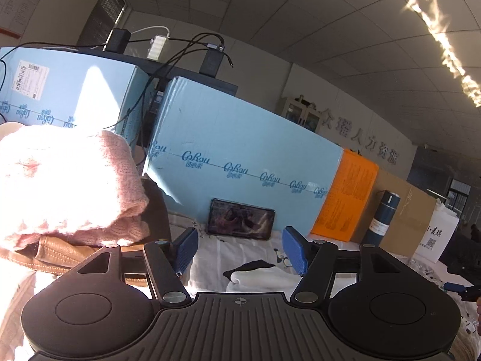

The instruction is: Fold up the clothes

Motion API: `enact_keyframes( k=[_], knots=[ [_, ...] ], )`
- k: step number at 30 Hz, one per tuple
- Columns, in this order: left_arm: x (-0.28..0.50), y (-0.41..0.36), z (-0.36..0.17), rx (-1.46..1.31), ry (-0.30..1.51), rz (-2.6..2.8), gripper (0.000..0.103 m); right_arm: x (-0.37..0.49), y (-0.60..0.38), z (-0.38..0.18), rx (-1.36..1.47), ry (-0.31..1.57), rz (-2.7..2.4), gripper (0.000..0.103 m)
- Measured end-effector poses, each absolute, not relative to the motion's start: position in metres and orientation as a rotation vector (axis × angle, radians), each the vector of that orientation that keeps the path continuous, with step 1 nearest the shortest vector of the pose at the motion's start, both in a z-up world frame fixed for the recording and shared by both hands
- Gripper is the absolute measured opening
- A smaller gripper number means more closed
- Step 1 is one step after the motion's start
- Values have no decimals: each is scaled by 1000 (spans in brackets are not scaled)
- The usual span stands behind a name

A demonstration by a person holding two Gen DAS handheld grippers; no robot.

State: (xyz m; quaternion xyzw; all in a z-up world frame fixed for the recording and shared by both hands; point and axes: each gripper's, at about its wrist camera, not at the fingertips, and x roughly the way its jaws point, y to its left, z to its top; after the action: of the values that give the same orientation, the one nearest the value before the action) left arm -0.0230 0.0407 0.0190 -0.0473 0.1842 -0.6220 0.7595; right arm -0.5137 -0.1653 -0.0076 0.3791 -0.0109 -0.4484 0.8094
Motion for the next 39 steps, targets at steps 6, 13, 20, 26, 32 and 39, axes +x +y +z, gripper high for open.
enact_keyframes(
  k=[6, 13, 20, 26, 32, 39],
  knots=[
    [-19, -40, 11, 143, 446, -1398, 72, -450, -227, -19, 795, 231, -978, 68],
    [-23, -111, -26, 376, 567, -1512, 73, -411, -270, -53, 837, 355, -912, 68],
    [-41, -133, -49, 487, 564, -1563, 76, -392, -253, -57, 670, 413, -856, 57],
    [-67, -120, -36, 538, 362, -1573, 20, -377, -234, -56, 530, 440, -779, 14],
    [-93, -105, -8, 529, 95, -1499, 16, -384, -215, -35, 431, 347, -827, 7],
    [-106, -149, 24, 508, -29, -1469, 13, -402, -225, 2, 404, 189, -926, 6]
  ],
)
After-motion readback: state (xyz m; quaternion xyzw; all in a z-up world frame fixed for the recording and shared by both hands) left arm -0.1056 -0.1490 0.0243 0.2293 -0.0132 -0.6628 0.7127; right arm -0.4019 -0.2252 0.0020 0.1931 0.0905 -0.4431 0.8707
